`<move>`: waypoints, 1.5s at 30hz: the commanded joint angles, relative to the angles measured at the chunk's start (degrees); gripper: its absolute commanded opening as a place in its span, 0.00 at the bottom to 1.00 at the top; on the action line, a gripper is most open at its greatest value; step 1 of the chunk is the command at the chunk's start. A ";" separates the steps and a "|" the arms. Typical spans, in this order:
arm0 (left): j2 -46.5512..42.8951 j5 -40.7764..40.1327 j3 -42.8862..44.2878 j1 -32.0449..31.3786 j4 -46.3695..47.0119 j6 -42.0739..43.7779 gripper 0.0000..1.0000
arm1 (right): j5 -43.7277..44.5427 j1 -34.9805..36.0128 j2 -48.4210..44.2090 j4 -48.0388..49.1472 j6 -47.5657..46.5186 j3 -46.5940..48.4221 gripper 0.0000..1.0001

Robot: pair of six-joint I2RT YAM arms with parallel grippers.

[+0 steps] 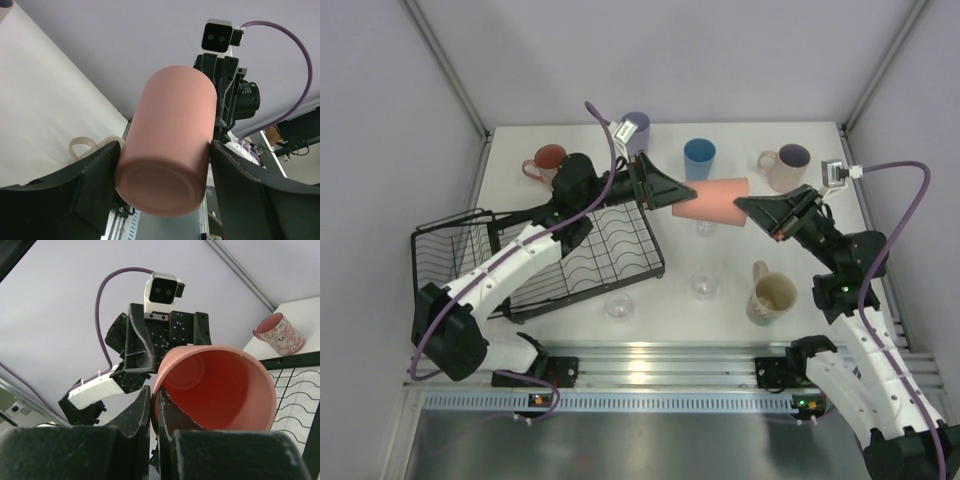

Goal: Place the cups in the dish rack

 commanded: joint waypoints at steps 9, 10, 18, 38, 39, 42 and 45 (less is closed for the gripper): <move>-7.40 1.22 -9.14 0.07 11.15 -6.38 0.91 | 2.42 1.21 -2.29 5.10 -1.08 -1.14 0.00; -7.66 1.04 -10.01 0.15 11.15 -6.82 0.92 | 2.51 1.21 -2.64 5.19 -1.16 -1.14 0.00; -9.16 0.34 -11.34 -0.37 11.15 -7.97 0.94 | 2.33 1.30 -2.11 8.43 0.41 -2.11 0.00; -3.01 -0.37 -8.44 0.41 13.27 -8.24 0.00 | -0.39 3.24 0.88 3.45 -3.17 -4.14 0.60; -3.18 -0.37 -7.57 1.29 10.83 -7.71 0.00 | -0.48 3.24 0.44 -0.05 -7.01 -3.52 0.65; -3.36 -0.63 -6.25 3.92 4.33 -3.50 0.00 | 1.44 3.24 -1.58 -11.14 -14.14 -1.06 0.76; -4.41 -1.16 -5.02 7.79 -0.34 0.63 0.00 | 5.05 3.15 -3.87 -20.98 -19.86 0.26 0.90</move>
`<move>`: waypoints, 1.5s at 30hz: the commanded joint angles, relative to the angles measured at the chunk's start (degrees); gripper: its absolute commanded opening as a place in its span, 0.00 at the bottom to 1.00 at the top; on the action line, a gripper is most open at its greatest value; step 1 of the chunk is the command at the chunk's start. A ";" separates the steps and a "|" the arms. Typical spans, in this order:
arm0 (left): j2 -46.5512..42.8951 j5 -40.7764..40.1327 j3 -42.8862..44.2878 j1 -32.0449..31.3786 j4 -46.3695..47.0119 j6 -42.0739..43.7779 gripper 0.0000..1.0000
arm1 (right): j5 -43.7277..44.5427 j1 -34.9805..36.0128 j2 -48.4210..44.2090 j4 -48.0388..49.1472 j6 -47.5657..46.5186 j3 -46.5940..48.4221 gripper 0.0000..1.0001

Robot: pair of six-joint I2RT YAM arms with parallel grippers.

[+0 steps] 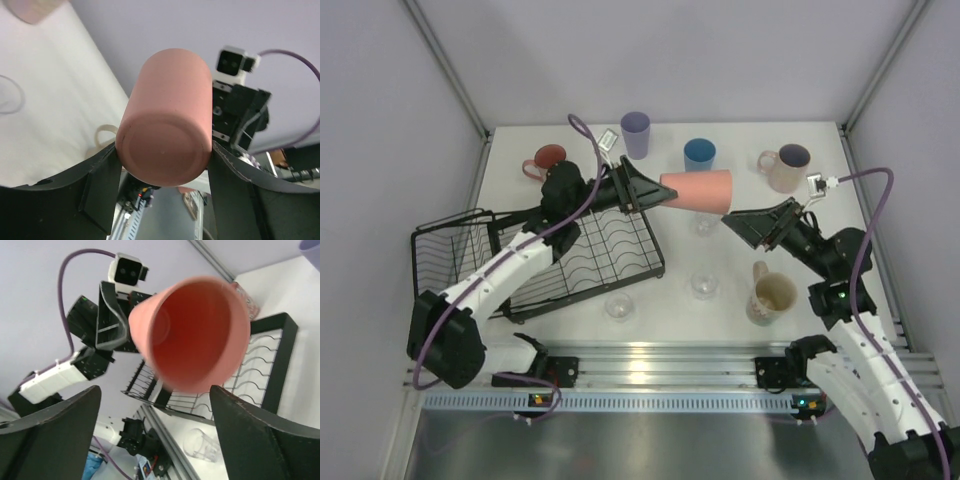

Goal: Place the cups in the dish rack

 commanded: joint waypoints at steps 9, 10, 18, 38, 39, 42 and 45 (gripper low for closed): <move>3.43 -29.52 25.61 7.56 -51.96 37.98 0.00 | 8.88 0.48 -2.78 -28.87 -22.56 9.96 0.99; 4.22 -33.38 26.94 7.56 -53.72 40.43 0.00 | 9.33 0.48 -3.13 -28.97 -23.09 9.78 0.99; 13.62 -52.04 38.45 7.56 -71.20 48.01 0.00 | 13.37 0.48 -2.34 -33.89 -28.45 10.83 0.99; 27.78 -53.10 44.62 3.69 -74.13 51.44 0.00 | 15.31 0.48 -1.55 -36.26 -30.83 10.31 0.99; 28.39 -53.45 44.88 3.78 -74.04 51.53 0.00 | 15.40 0.48 -1.46 -36.26 -30.83 10.31 0.99; 29.45 -53.72 45.41 3.69 -74.13 51.79 0.00 | 15.57 0.48 -1.37 -36.53 -30.83 10.31 0.99; 30.33 -53.28 45.85 3.69 -74.04 51.97 0.00 | 15.66 0.39 -1.28 -36.61 -30.92 10.48 0.99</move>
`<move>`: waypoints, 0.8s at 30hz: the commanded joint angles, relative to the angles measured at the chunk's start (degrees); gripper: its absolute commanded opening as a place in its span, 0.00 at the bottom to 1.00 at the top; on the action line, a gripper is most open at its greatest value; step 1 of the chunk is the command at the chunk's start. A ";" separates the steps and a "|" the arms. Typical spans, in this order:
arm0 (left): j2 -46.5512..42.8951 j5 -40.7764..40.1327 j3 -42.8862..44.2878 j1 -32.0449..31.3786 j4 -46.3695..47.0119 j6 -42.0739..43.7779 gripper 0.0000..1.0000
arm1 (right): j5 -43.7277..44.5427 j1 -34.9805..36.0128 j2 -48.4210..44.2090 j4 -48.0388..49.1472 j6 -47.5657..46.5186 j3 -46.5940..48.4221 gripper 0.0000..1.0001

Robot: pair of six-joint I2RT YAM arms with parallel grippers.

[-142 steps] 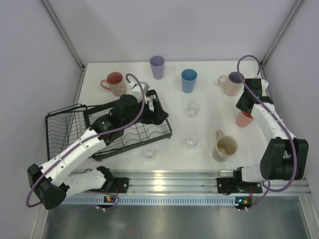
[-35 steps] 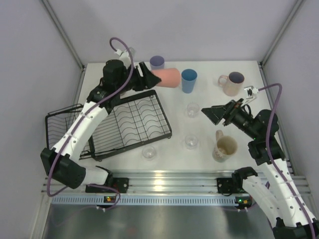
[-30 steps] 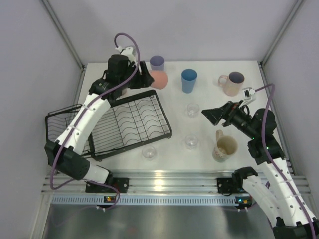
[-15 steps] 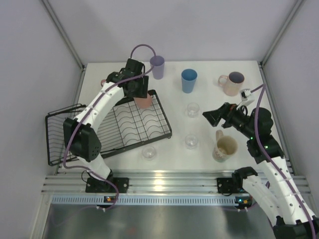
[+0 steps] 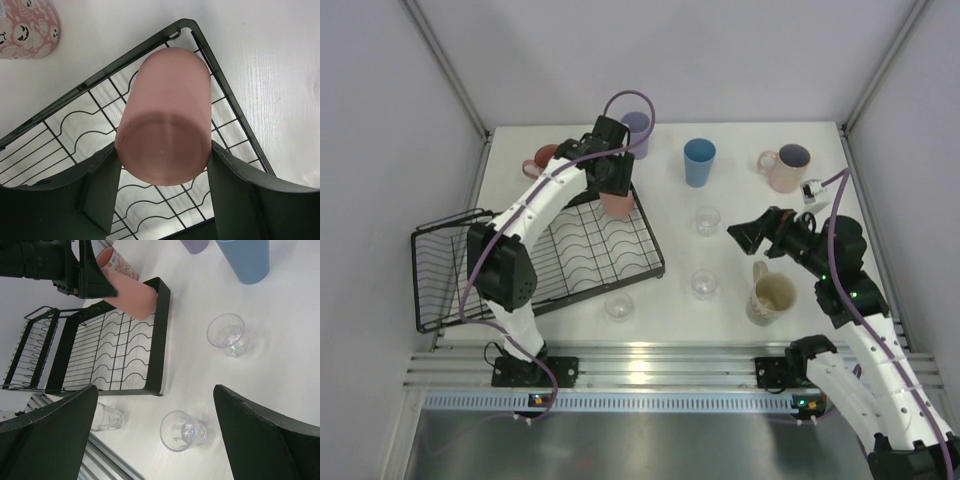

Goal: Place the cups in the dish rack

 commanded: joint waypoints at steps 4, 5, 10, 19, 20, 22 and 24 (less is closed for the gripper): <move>2.60 -1.20 3.54 0.17 0.34 1.26 0.00 | 0.58 0.48 0.11 0.00 -1.02 2.61 0.99; 2.86 -1.28 3.89 0.09 0.25 1.26 0.00 | 0.58 0.48 0.11 0.00 -1.02 2.61 0.99; 4.18 -4.26 4.59 0.17 0.17 1.44 0.03 | 0.67 0.48 0.47 -0.09 -1.20 2.70 0.99; 5.94 -4.27 5.56 0.09 0.17 1.62 0.31 | 0.84 0.39 1.52 0.35 -1.20 2.61 0.99; 6.12 -4.10 5.65 0.17 0.25 1.62 0.32 | 0.84 0.48 1.52 0.35 -1.20 2.61 0.99; 6.47 -3.75 5.74 0.17 0.25 1.70 0.37 | 0.93 0.48 1.70 0.35 -1.20 2.70 0.99; 6.56 -3.22 6.09 0.17 0.25 1.79 0.42 | 0.93 0.48 2.13 0.52 -1.11 2.70 0.99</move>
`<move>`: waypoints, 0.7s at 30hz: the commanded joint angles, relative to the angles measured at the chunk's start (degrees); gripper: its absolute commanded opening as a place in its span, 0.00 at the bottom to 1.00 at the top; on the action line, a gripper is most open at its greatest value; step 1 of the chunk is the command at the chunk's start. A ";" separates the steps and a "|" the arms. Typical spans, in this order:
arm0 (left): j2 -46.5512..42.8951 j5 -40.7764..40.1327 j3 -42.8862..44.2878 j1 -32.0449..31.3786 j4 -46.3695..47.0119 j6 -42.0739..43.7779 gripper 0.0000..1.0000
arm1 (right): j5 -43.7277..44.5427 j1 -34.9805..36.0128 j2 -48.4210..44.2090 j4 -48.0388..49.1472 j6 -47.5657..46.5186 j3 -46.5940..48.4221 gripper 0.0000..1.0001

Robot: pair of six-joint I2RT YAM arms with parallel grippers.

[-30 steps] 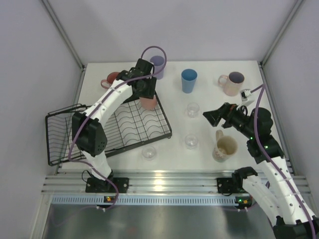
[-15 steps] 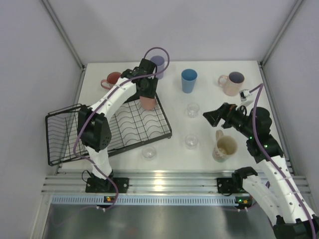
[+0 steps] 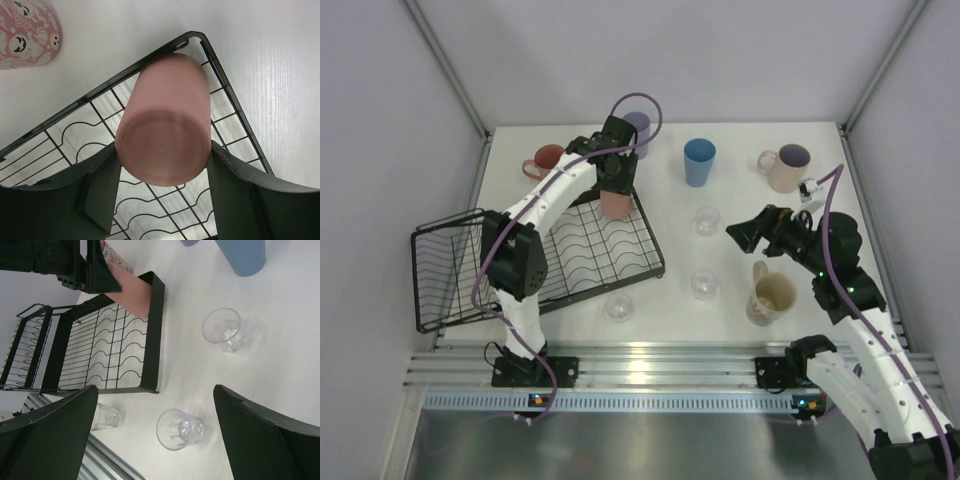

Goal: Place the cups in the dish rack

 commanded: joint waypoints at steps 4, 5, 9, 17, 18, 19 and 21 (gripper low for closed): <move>0.35 -1.19 3.31 0.04 0.28 1.49 0.57 | 0.54 0.39 0.98 1.73 -0.69 2.70 0.99; 0.35 -1.19 3.49 0.04 0.27 1.57 0.59 | 0.54 0.48 1.07 1.90 -0.69 2.53 1.00; 0.18 -0.05 4.81 0.04 0.28 1.93 0.68 | 0.45 0.48 2.03 2.34 -0.43 2.44 0.99; 0.26 -0.75 5.34 0.04 0.27 2.10 0.84 | -0.16 0.48 3.09 2.61 0.27 2.88 0.99; 0.18 -0.75 5.25 0.04 0.27 2.19 0.84 | -0.08 0.48 3.18 2.43 0.27 2.96 0.99; 0.09 -0.75 5.08 0.04 0.27 2.19 0.84 | 0.01 0.48 3.27 2.52 0.45 2.96 0.99; -0.52 -0.83 4.99 0.04 0.36 2.28 0.84 | 0.27 0.39 3.35 2.69 0.36 3.05 0.99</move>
